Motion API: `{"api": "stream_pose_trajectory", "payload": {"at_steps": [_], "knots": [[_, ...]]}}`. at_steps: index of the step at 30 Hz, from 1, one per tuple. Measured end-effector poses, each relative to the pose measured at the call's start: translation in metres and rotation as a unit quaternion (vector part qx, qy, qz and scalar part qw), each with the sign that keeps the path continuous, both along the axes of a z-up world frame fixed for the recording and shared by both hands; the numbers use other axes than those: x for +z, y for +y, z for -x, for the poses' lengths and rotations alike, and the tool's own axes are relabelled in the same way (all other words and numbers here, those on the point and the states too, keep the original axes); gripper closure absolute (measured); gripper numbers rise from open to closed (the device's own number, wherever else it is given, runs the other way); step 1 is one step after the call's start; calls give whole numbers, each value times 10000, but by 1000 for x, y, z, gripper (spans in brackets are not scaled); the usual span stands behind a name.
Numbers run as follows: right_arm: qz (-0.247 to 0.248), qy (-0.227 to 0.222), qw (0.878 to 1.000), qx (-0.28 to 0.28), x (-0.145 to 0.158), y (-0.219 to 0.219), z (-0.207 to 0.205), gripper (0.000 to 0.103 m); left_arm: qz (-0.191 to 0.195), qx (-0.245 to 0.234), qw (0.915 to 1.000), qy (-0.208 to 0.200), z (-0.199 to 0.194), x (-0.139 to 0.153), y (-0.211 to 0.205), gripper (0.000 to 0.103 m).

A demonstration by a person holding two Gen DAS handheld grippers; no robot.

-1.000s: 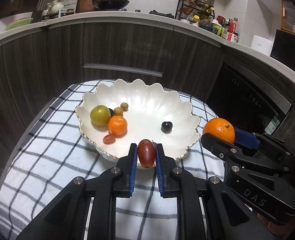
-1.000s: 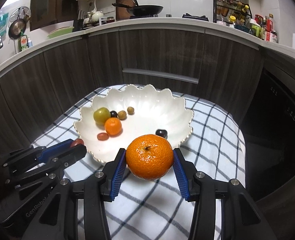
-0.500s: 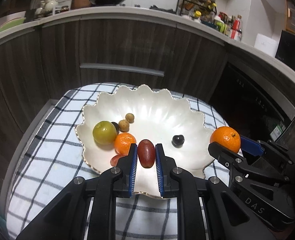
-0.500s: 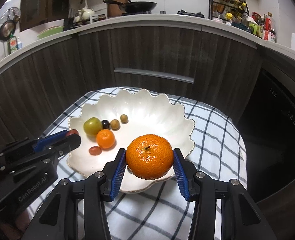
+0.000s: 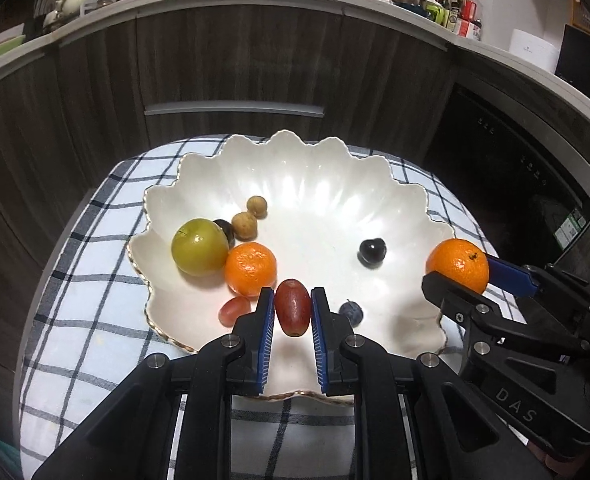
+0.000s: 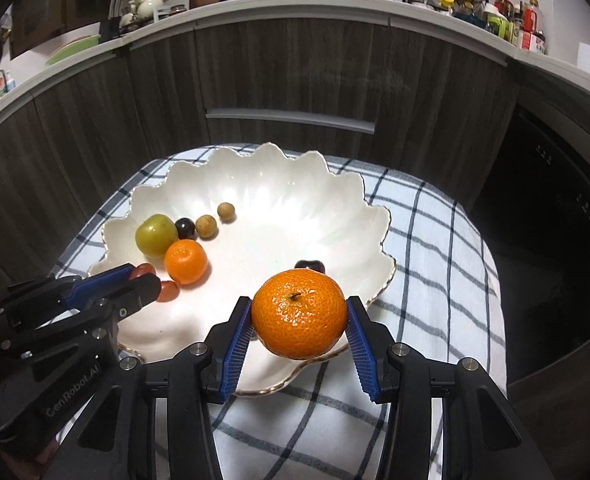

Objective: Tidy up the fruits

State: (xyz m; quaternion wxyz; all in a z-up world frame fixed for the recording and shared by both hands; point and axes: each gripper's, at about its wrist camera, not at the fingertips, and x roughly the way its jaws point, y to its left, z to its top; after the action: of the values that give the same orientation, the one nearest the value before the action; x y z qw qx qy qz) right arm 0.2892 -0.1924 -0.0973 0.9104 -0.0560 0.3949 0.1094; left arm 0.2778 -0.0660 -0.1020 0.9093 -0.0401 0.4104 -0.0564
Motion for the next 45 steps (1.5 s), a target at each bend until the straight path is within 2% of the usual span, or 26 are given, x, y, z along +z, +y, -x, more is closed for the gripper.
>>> {"api": "stream_pose_trajectory", "payload": {"at_steps": [1, 2, 3, 4, 8, 10, 11, 12, 14, 17, 19, 26, 36, 45], "knots": [[-10, 9, 10000, -19, -1, -1, 0, 55, -8, 3, 10000, 0, 0, 0, 0, 84], [-8, 21, 10000, -23, -1, -1, 0, 55, -27, 5, 10000, 15, 0, -1, 0, 79], [0, 33, 10000, -22, -2, 0, -1, 55, -25, 2, 10000, 30, 0, -2, 0, 74], [10, 31, 10000, -26, -3, 0, -1, 55, -11, 5, 10000, 39, 0, -2, 1, 64], [88, 69, 9999, -80, -5, 0, -2, 54, -73, 53, 10000, 19, 1, -1, 2, 58], [106, 71, 9998, -133, -5, 0, -2, 54, -119, 66, 9999, -9, 2, 0, 2, 51], [113, 70, 9998, -159, -5, -1, -2, 49, -140, 76, 9999, -23, 2, 1, 3, 48], [114, 35, 9997, -198, -4, -2, -1, 37, -158, 107, 9998, -38, 3, 2, 4, 47], [104, -83, 9994, -309, 0, -5, 2, 31, -194, 161, 9997, -47, 4, 4, 6, 39], [65, -157, 9990, -408, 6, -10, 4, 28, -255, 187, 9994, -128, 7, 10, 9, 25], [56, -201, 9987, -455, 9, -11, 5, 27, -318, 223, 9990, -215, 11, 15, 9, 19], [1, -383, 9973, -620, 24, -12, 18, 21, -431, 277, 9977, -451, 25, 33, 14, 13], [-43, -684, 9936, -900, 50, -10, 51, 20, -492, 366, 9959, -667, 56, 58, 27, 11], [-170, -795, 9897, -1177, 62, -11, 89, 20, -742, 325, 9940, -735, 91, 71, 33, 9]]}}
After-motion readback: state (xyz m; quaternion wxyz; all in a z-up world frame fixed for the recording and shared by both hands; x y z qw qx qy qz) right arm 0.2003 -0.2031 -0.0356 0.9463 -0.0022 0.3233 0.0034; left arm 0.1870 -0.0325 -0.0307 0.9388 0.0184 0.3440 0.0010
